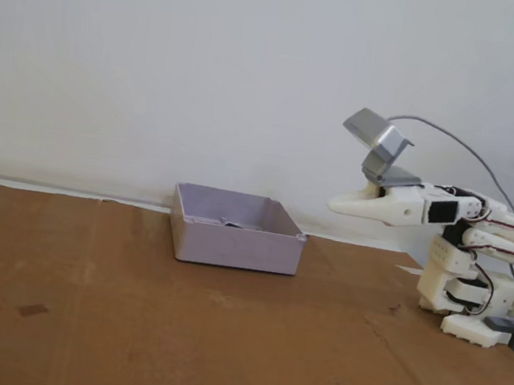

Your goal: Grasp a block and put it in the box.

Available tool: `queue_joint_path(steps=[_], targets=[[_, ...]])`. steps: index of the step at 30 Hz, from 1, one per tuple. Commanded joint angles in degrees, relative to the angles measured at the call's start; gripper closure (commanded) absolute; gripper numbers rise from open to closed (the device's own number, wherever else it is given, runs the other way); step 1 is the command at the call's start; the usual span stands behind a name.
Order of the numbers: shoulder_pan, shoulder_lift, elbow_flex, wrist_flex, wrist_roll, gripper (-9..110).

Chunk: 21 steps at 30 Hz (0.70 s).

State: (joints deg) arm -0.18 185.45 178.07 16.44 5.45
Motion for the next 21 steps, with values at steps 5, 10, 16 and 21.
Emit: queue_joint_path(steps=[5, 10, 16, 21], targets=[[0.88, 4.04, 2.46, 8.79, 0.35, 102], [0.88, 5.54, 2.37, 19.07, 0.35, 102], [2.11, 8.17, 2.29, 28.13, 0.35, 102], [2.99, 9.49, 2.2, 34.19, 0.35, 102]])
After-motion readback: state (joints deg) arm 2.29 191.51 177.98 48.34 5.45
